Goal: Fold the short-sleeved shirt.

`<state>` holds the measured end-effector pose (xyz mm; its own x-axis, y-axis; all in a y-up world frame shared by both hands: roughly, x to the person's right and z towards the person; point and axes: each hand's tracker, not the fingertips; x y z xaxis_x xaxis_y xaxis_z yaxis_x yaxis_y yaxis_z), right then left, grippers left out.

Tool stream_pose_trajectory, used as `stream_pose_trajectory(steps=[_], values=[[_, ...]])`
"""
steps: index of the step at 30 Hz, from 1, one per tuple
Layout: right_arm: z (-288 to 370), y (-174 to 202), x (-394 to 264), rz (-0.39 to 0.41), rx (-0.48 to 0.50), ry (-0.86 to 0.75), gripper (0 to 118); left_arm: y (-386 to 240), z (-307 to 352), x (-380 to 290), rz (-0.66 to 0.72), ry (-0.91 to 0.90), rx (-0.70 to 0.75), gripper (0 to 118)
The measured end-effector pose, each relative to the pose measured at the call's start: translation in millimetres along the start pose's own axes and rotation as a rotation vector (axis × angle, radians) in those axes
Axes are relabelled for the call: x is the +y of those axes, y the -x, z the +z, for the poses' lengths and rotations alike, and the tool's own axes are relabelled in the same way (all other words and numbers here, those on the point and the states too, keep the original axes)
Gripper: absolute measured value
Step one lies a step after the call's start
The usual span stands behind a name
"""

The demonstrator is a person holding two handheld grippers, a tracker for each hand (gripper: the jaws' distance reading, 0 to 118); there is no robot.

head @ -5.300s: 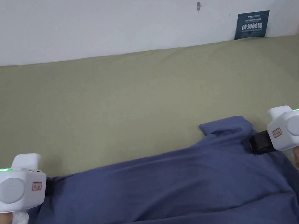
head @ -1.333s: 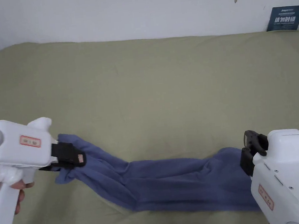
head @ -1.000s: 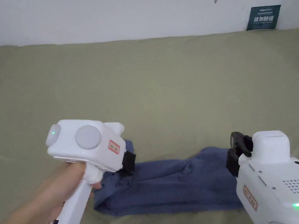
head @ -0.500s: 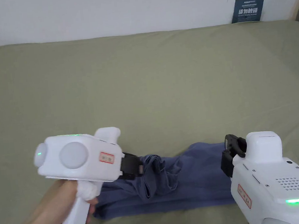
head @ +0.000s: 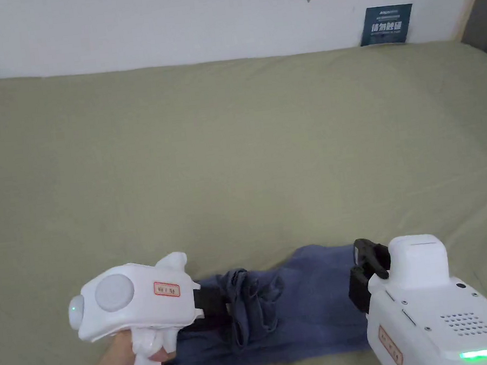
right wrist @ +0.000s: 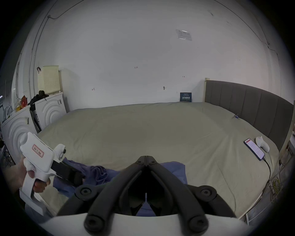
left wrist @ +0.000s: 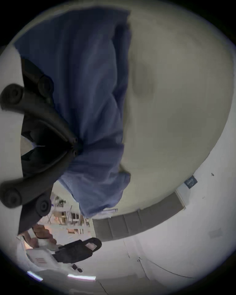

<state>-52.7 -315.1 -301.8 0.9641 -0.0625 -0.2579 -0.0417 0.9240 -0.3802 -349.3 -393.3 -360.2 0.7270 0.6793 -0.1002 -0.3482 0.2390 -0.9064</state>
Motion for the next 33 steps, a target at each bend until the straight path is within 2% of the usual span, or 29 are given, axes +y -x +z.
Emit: stream_pose_trajectory(steps=[5, 9, 11, 15, 19, 22, 25, 26, 28, 29, 31, 33], values=[[-5, -4, -5, 0.005, -0.011, 0.018, 0, -7, -34, -7, -0.010, 0.039, 0.012, 0], [-6, -6, -7, -0.001, -0.019, 0.035, 0, -18, -24, -5, -0.087, 0.025, 0.079, 0], [-5, -5, -6, -0.003, -0.018, 0.038, 0, -21, -6, -2, -0.098, 0.023, 0.084, 0], [-2, 0, -2, 0.003, -0.011, 0.027, 0, -7, 79, 0, -0.075, -0.124, -0.013, 0], [1, 10, 5, 0.014, 0.012, -0.001, 0, 19, 148, -11, -0.033, -0.203, 0.062, 0], [2, 17, 10, 0.022, 0.018, -0.022, 0, 56, 161, -9, 0.032, -0.197, 0.126, 0], [0, 22, 12, 0.026, 0.023, -0.028, 0, 82, 155, -11, 0.073, -0.150, 0.055, 1], [-1, 23, 12, 0.031, 0.024, -0.027, 0, 82, 152, -11, 0.073, -0.130, 0.006, 20], [-1, 25, 12, 0.038, 0.026, -0.021, 0, 88, 141, -11, 0.102, -0.103, -0.057, 105], [-1, 24, 11, 0.040, 0.025, -0.020, 0, 92, 135, -11, 0.097, -0.118, -0.055, 118], [-1, 24, 11, 0.041, 0.022, -0.015, 0, 95, 124, -14, 0.104, -0.179, -0.045, 116], [-2, 23, 10, 0.043, 0.019, -0.010, 0, 103, 115, -11, 0.159, -0.140, -0.134, 109]])
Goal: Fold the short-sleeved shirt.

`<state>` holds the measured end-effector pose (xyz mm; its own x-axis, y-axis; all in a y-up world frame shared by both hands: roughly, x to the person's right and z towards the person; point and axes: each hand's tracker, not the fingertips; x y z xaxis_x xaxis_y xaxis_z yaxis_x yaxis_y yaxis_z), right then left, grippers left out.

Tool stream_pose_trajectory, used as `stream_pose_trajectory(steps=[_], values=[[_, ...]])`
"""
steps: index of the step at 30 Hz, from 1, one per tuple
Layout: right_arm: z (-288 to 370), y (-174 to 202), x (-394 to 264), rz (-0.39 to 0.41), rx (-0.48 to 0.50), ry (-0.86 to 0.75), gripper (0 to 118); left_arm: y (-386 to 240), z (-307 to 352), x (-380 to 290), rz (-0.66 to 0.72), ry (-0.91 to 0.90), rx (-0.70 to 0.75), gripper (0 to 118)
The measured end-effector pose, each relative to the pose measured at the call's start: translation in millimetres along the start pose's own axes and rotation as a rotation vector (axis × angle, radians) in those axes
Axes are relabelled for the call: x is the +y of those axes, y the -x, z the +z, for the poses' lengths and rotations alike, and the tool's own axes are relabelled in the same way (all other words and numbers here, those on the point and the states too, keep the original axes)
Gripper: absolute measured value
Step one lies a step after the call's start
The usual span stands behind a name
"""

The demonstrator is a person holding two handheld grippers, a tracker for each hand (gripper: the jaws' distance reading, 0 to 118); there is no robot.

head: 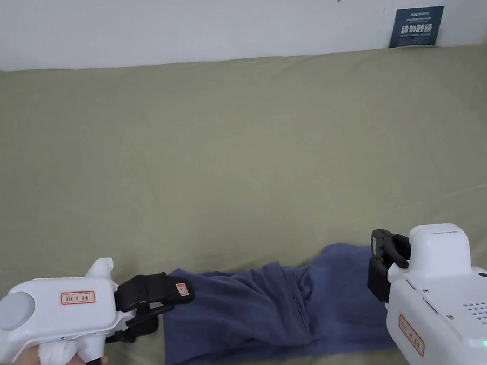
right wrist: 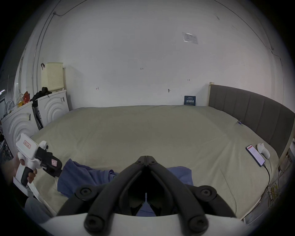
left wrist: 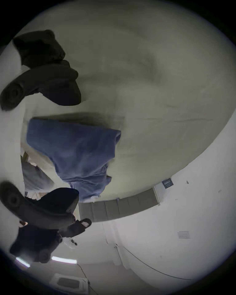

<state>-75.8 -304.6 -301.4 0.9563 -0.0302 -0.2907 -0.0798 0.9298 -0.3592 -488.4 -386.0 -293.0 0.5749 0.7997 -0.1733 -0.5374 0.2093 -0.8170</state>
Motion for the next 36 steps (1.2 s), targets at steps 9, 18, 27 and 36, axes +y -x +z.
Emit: stream_pose_trajectory(steps=[9, 18, 27, 36], values=[[7, -13, 7, 0.005, -0.025, -0.008, 0, -16, -48, -16, -0.022, -0.004, 0.041, 10], [14, -13, 13, -0.009, -0.012, -0.039, 0, -51, 71, -22, -0.022, -0.121, 0.251, 10], [13, -4, 13, -0.002, 0.013, -0.048, 0, -109, 104, -25, -0.119, -0.135, 0.371, 10], [18, -12, 10, 0.001, 0.003, -0.042, 0, -192, -23, -35, -0.330, -0.015, 0.407, 10]])
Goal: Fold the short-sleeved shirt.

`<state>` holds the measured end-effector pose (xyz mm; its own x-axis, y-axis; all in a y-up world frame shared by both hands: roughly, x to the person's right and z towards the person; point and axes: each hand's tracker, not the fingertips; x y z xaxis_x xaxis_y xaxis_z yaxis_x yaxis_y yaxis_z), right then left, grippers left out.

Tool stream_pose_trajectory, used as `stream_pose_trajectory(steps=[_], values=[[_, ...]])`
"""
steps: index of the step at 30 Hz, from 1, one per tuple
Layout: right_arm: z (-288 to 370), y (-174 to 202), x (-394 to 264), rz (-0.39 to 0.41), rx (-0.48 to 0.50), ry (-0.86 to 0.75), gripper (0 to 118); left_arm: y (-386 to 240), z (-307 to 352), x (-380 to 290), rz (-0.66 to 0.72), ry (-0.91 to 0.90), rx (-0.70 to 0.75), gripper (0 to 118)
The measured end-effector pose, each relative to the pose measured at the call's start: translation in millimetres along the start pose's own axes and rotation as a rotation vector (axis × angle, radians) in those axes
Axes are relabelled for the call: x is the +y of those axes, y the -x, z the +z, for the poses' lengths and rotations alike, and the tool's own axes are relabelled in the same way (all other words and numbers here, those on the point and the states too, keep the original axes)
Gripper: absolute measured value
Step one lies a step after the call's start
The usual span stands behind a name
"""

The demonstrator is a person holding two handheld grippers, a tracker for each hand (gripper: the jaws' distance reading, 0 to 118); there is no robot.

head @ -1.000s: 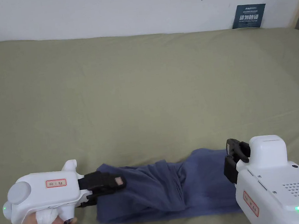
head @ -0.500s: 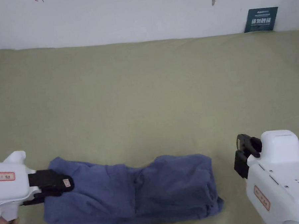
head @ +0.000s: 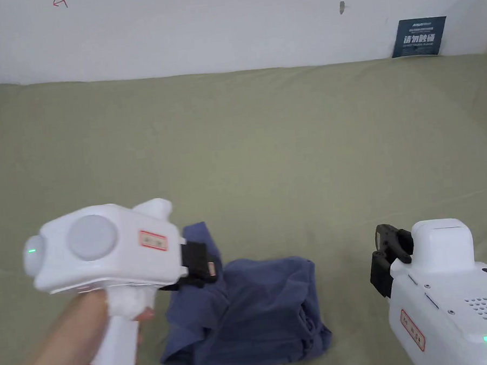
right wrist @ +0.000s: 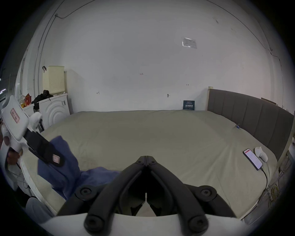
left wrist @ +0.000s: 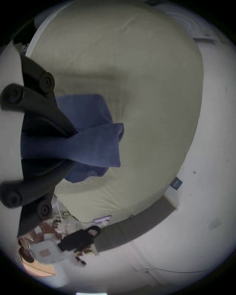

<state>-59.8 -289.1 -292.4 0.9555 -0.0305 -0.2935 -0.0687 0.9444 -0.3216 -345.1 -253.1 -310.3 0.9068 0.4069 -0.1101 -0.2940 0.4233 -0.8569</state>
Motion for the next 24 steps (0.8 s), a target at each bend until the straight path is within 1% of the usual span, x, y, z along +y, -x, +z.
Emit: stream_pose_trajectory(steps=[4, 5, 6, 7, 8, 9, 11, 12, 13, 14, 15, 17, 19, 22, 24], values=[[-2, -9, -2, -0.011, -0.020, 0.013, 0, -40, -61, -4, -0.097, 0.067, 0.087, 10], [-2, -11, -3, -0.015, -0.023, 0.015, 0, -42, -82, -3, -0.118, 0.086, 0.100, 17], [-3, -13, -4, -0.018, -0.027, 0.018, 0, -48, -94, -6, -0.137, 0.092, 0.089, 41], [-3, -15, -5, -0.019, -0.031, 0.022, 0, -51, -104, -8, -0.153, 0.090, 0.025, 83], [-4, -17, -7, -0.020, -0.037, 0.026, 0, -52, -112, -9, -0.144, 0.082, -0.053, 118], [-5, -19, -9, -0.021, -0.043, 0.034, 0, -53, -116, -10, -0.134, 0.087, -0.083, 118], [-7, -23, -13, -0.023, -0.046, 0.048, 0, -46, -107, -8, -0.089, 0.005, -0.074, 108], [-7, -23, -14, -0.025, -0.051, 0.051, 0, -39, -100, -6, -0.070, -0.009, -0.074, 100], [-7, -25, -15, -0.030, -0.054, 0.055, 0, -35, -86, -2, -0.053, -0.029, -0.124, 86], [-8, -25, -15, -0.037, -0.053, 0.059, 0, -24, -76, -2, -0.016, -0.055, -0.178, 46], [-8, -25, -15, -0.041, -0.053, 0.058, 0, -12, -69, -3, 0.016, -0.080, -0.221, 0], [-7, -25, -16, -0.043, -0.053, 0.057, 0, 4, -59, -6, 0.070, -0.089, -0.289, 0], [-9, -24, -16, -0.043, -0.052, 0.061, 0, 23, -66, -13, 0.040, -0.027, -0.362, 0], [-11, -22, -19, -0.043, -0.047, 0.067, 0, 29, -91, -27, 0.070, 0.066, -0.413, 0], [-11, -21, -21, -0.045, -0.046, 0.076, 0, 32, -116, -38, 0.081, 0.097, -0.411, 0]])
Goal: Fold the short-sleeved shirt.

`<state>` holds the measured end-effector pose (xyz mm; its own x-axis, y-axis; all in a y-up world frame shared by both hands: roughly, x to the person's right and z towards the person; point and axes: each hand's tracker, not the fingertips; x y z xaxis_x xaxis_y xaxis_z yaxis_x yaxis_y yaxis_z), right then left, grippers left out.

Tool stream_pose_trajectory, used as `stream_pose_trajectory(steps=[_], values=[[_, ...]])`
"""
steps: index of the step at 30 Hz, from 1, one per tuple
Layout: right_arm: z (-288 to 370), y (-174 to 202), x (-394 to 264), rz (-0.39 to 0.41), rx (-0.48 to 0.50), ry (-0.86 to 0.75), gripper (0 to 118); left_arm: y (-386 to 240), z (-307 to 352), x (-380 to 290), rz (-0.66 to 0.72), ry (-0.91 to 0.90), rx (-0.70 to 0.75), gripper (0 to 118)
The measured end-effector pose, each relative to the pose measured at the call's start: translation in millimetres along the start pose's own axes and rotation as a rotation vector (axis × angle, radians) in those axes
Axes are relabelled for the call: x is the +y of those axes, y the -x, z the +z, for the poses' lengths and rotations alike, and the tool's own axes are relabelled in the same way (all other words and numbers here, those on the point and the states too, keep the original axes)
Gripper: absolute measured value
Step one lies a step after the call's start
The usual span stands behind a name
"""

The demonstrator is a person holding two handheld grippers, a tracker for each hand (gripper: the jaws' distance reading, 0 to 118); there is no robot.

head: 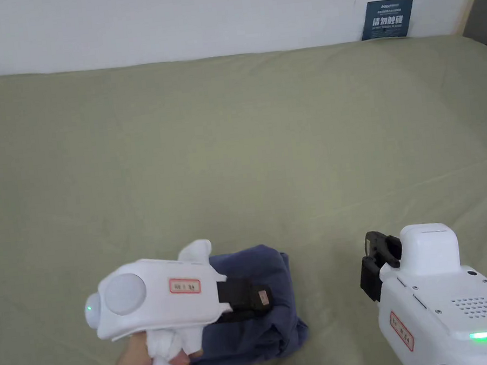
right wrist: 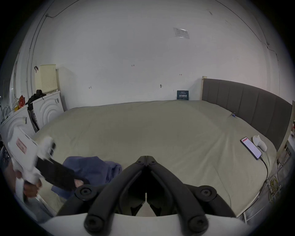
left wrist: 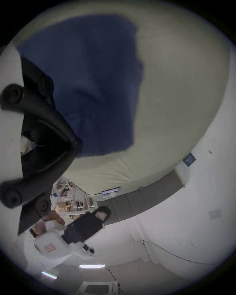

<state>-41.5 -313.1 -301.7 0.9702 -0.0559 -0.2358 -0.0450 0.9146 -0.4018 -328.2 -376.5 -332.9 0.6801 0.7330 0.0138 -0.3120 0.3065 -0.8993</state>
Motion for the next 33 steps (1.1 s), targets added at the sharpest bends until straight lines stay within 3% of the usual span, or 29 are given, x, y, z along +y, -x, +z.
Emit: stream_pose_trajectory(steps=[5, 10, 14, 17, 19, 21, 24, 27, 30, 32, 33], values=[[-2, 0, -6, 0.016, 0.002, 0.028, 0, 20, -50, -8, 0.058, 0.021, -0.047, 0], [-4, 0, -7, 0.033, 0.012, 0.052, 0, 11, -37, -6, 0.031, -0.009, -0.031, 0], [-9, 9, -3, -0.010, 0.150, 0.092, 0, -2, 12, -6, -0.047, -0.065, 0.014, 0], [-30, 19, 0, -0.123, 0.382, 0.218, 0, 4, 57, -5, -0.067, -0.145, 0.062, 0], [-56, 23, -3, -0.240, 0.581, 0.332, 0, 14, 84, -4, -0.045, -0.164, 0.061, 0], [-82, 30, -7, -0.301, 0.681, 0.412, 0, 16, 106, -6, -0.030, -0.195, 0.095, 0], [-126, 36, -17, -0.344, 0.775, 0.558, 0, 38, 121, -8, 0.005, -0.198, 0.170, 0], [-161, 28, -33, -0.383, 0.770, 0.651, 0, 65, 123, -8, 0.051, -0.182, 0.181, 0], [-191, 11, -56, -0.587, 0.836, 0.774, 0, 73, 121, -10, 0.091, -0.154, 0.149, 0], [-202, 3, -67, -0.675, 0.879, 0.797, 0, 79, 119, -9, 0.122, -0.151, 0.101, 2], [-206, 0, -71, -0.701, 0.912, 0.804, 0, 89, 119, -5, 0.132, -0.151, 0.079, 12]])
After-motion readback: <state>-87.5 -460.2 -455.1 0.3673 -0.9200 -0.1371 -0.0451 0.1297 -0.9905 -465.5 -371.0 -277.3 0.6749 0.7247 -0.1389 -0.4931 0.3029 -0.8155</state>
